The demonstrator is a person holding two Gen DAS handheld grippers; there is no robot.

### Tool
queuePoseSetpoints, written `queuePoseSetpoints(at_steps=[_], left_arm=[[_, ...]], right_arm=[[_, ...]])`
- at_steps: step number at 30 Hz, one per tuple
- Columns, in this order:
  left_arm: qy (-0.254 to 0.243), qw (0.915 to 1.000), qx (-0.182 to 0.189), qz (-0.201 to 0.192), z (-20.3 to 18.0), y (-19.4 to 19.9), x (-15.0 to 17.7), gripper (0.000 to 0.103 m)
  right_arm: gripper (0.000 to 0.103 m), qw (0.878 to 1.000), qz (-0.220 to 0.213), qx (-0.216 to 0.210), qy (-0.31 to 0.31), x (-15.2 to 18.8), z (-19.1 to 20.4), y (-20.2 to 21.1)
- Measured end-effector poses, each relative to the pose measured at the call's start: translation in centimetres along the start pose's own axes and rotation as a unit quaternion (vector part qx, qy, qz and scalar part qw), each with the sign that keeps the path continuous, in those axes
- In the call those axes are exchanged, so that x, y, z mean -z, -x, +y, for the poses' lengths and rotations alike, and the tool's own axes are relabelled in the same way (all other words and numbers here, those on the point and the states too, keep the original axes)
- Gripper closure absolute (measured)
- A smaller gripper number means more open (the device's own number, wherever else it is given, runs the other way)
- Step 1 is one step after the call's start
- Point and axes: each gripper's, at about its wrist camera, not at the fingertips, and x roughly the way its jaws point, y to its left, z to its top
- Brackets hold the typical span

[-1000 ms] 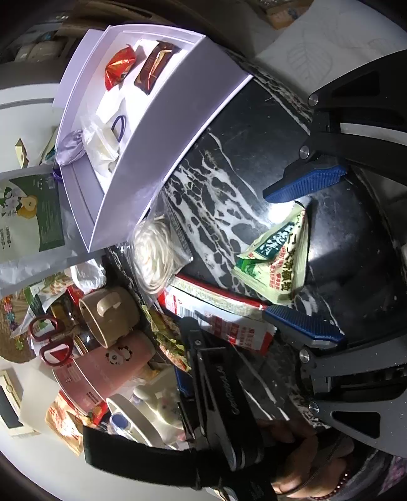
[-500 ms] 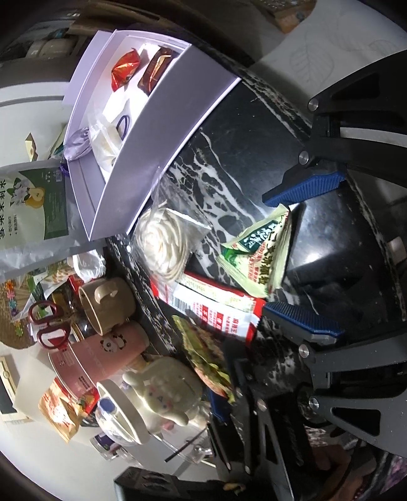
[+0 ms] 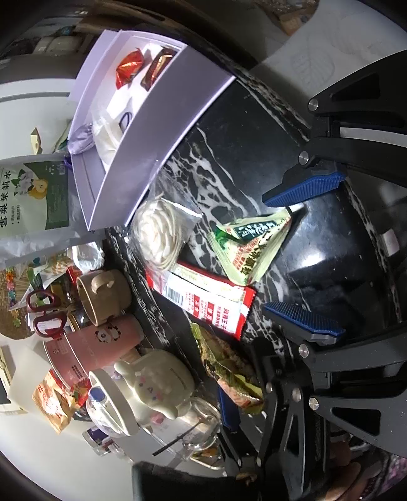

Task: Organize soft objects
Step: 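Grasp the cereal snack bag with the left tool while the right tool holds the green packet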

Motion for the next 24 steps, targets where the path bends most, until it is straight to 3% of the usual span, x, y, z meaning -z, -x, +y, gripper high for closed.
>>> queuePoseSetpoints(at_steps=[2,9,12,16,20,21,23,24], left_arm=[[0.002,0.9999,-0.014,-0.004,0.4,-0.3,0.1,0.013],[0.002,0.9995,-0.001,-0.032,1.2,-0.2,0.5,0.014],[-0.004,0.999,-0.005,-0.044,1.4,-0.1,0.9,0.024],[0.0,0.9986,-0.005,-0.053,1.7,0.3,0.5,0.052],[-0.005,0.9983,-0.002,-0.058,1.6,0.2,0.2,0.058],[-0.005,0.9983,-0.001,-0.058,1.6,0.2,0.2,0.059],[-0.005,0.9982,0.0,-0.06,1.7,0.2,0.1,0.06],[-0.005,0.9981,0.0,-0.061,1.6,0.2,0.2,0.061]], right_arm=[[0.04,1.0,-0.001,0.0,-0.001,-0.1,0.0,0.0],[0.04,1.0,0.003,-0.009,-0.008,-0.3,-0.1,-0.5],[0.04,1.0,0.005,-0.009,-0.008,-0.4,0.0,-0.8],[0.039,1.0,0.0,-0.013,-0.017,-0.7,-0.1,-1.2],[0.04,1.0,-0.006,-0.008,-0.016,-1.1,0.0,-1.6],[0.043,1.0,-0.006,-0.005,-0.015,-1.2,0.0,-1.7],[0.063,1.0,-0.005,0.01,-0.008,-1.3,0.1,-1.8],[0.065,1.0,-0.005,0.016,-0.003,-1.3,0.2,-1.9]])
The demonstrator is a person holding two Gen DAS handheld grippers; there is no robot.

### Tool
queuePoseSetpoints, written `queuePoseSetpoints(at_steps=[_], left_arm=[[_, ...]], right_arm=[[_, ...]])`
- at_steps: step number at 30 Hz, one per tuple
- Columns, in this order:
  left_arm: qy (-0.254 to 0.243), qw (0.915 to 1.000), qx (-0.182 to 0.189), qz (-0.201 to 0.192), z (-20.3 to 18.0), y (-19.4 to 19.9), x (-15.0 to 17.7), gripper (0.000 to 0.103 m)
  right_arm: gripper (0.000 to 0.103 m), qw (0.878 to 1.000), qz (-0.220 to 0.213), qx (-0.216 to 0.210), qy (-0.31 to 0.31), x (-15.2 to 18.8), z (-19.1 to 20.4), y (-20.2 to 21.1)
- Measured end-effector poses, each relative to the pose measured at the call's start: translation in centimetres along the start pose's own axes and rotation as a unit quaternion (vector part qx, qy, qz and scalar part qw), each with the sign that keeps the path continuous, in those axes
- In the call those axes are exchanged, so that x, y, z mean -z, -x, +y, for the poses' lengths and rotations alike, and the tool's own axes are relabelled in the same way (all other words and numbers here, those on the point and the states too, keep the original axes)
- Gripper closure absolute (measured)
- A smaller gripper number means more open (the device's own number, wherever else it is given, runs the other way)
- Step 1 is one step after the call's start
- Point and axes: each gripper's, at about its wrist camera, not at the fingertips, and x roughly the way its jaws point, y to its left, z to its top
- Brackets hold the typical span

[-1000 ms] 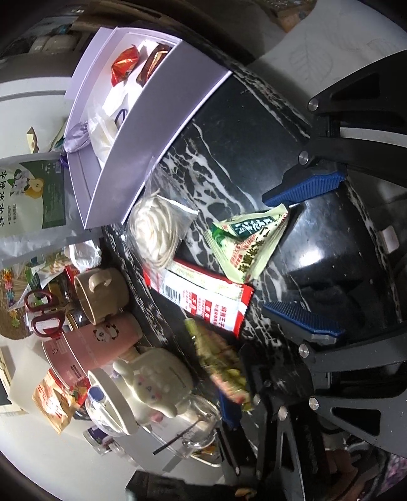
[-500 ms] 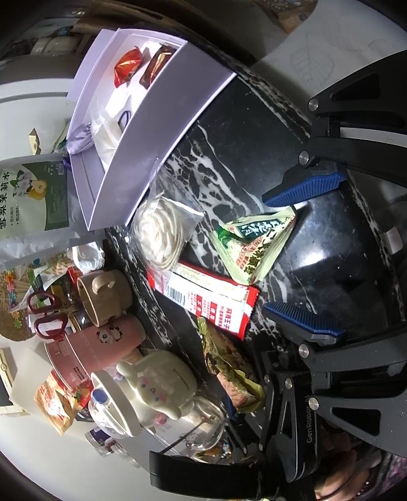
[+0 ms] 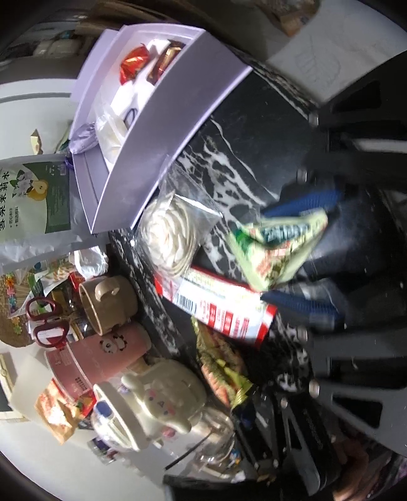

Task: Organize soft objects
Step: 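Grasp the cereal snack bag with the left tool while the right tool holds the green packet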

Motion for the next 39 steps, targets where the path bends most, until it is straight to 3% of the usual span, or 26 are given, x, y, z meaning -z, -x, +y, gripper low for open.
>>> queuePoseSetpoints(at_steps=[7,23,35,36,38,39], left_arm=[[0.012,0.9998,0.017,-0.005,0.7,0.2,0.1,0.067],[0.013,0.9982,0.016,-0.056,1.0,3.0,-0.3,0.077],[0.047,0.9978,0.047,0.001,1.5,1.7,0.8,0.076],[0.049,0.9977,0.047,0.003,1.4,1.8,1.0,0.072],[0.053,0.9976,0.045,0.0,1.4,2.2,1.3,0.047],[0.054,0.9975,0.045,0.001,1.4,2.5,1.4,0.017]], right_arm=[[0.076,1.0,-0.004,0.006,-0.005,0.2,-0.2,0.1],[0.077,1.0,-0.022,0.01,-0.019,0.7,-0.4,1.9],[0.077,1.0,-0.016,-0.008,-0.021,1.3,0.0,2.1],[0.077,1.0,-0.016,-0.008,-0.021,1.3,0.0,2.1],[0.077,1.0,-0.016,-0.006,-0.019,1.3,0.1,2.2],[0.077,1.0,-0.017,-0.006,-0.018,1.4,0.1,2.2]])
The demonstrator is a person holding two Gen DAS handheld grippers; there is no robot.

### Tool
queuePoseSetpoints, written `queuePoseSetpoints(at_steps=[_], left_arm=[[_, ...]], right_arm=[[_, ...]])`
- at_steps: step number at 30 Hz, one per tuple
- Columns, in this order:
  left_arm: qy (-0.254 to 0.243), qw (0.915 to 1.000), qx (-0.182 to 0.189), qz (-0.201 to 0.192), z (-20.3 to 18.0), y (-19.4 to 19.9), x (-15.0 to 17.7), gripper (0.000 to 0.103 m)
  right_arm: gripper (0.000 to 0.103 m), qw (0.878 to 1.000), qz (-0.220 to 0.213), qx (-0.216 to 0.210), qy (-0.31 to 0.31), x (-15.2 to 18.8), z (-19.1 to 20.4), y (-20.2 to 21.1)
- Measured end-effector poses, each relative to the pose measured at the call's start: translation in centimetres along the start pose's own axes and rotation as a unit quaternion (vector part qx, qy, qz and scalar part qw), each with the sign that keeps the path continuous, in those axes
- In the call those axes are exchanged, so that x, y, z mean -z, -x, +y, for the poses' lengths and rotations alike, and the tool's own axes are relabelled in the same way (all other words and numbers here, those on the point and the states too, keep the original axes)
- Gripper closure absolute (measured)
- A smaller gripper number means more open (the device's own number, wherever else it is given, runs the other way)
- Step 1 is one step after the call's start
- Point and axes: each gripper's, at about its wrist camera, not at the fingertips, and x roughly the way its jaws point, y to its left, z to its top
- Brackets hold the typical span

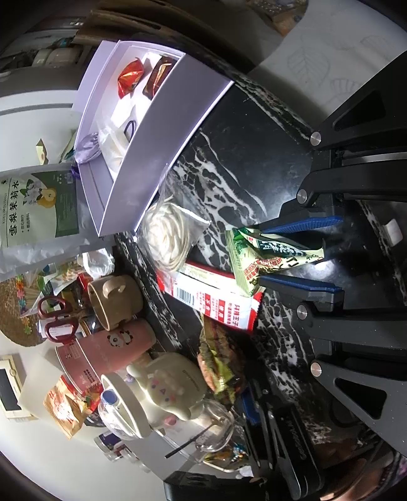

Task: Organize soft objects
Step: 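Grasp the cereal snack bag with the left tool while the right tool holds the green packet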

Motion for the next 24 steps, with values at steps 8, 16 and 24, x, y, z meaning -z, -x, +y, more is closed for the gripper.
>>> queuePoseSetpoints(at_steps=[8,16,24], left_arm=[[0.004,0.9998,0.005,-0.019,-0.1,2.2,-0.6,0.0],[0.01,0.9985,0.038,-0.039,-1.6,2.4,-3.7,0.0],[0.017,0.9996,0.007,0.019,-2.1,-1.5,-4.3,0.0]], right_arm=[[0.077,1.0,-0.004,-0.002,0.002,0.3,0.1,0.5],[0.077,1.0,-0.016,0.003,0.003,0.3,-0.2,1.4],[0.077,1.0,-0.023,0.019,-0.009,0.0,-1.4,1.7]])
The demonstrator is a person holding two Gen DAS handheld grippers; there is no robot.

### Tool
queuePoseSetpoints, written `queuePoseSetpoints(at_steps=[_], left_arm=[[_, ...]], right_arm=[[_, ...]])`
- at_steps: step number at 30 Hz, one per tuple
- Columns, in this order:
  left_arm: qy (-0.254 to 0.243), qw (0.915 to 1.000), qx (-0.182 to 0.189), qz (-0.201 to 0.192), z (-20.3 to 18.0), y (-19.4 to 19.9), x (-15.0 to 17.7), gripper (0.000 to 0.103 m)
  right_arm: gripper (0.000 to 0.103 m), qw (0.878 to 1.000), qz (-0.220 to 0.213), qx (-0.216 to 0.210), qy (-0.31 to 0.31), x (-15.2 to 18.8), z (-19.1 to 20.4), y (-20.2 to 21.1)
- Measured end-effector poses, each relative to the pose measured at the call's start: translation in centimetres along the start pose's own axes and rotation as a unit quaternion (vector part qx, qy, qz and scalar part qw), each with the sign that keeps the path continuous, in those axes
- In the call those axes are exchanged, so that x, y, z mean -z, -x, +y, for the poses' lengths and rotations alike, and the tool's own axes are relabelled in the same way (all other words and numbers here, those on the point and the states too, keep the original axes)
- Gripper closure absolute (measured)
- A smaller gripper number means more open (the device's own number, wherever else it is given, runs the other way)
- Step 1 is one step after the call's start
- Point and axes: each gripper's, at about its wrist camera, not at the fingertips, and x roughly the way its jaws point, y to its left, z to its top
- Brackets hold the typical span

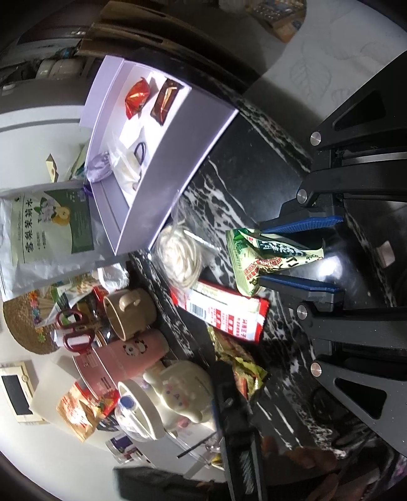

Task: Organize soft objects
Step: 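Grasp the cereal snack bag with the left tool while the right tool holds the green packet, then carry the cereal bag and green packet over the gift box with both tools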

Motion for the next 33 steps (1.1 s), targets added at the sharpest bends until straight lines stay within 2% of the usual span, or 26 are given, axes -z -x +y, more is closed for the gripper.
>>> queuePoseSetpoints(at_steps=[6,8,11,15,19,33], left_arm=[[0.012,0.9988,-0.005,0.048,0.5,-2.6,0.9,0.001],[0.005,0.999,-0.015,0.042,0.4,-2.5,1.2,0.001],[-0.009,0.9994,-0.01,0.032,0.3,-2.4,1.5,0.005],[-0.036,0.999,-0.023,0.011,-0.2,-2.1,1.8,0.031],[-0.037,0.9993,-0.009,0.004,-0.1,-1.7,1.8,0.044],[-0.08,0.9943,0.018,-0.068,-2.5,4.6,1.5,0.045]], right_arm=[[0.077,1.0,0.004,0.003,0.006,-0.3,-0.2,-0.4],[0.077,1.0,0.006,-0.002,0.004,-0.4,-0.2,-0.5],[0.077,1.0,0.005,-0.004,0.004,-0.4,-0.2,-0.5],[0.077,1.0,0.007,-0.014,0.0,-0.3,-0.2,-0.6],[0.077,1.0,0.007,-0.025,-0.005,-0.1,0.0,-0.7],[0.077,0.998,-0.031,-0.045,-0.01,0.2,1.5,2.6]])
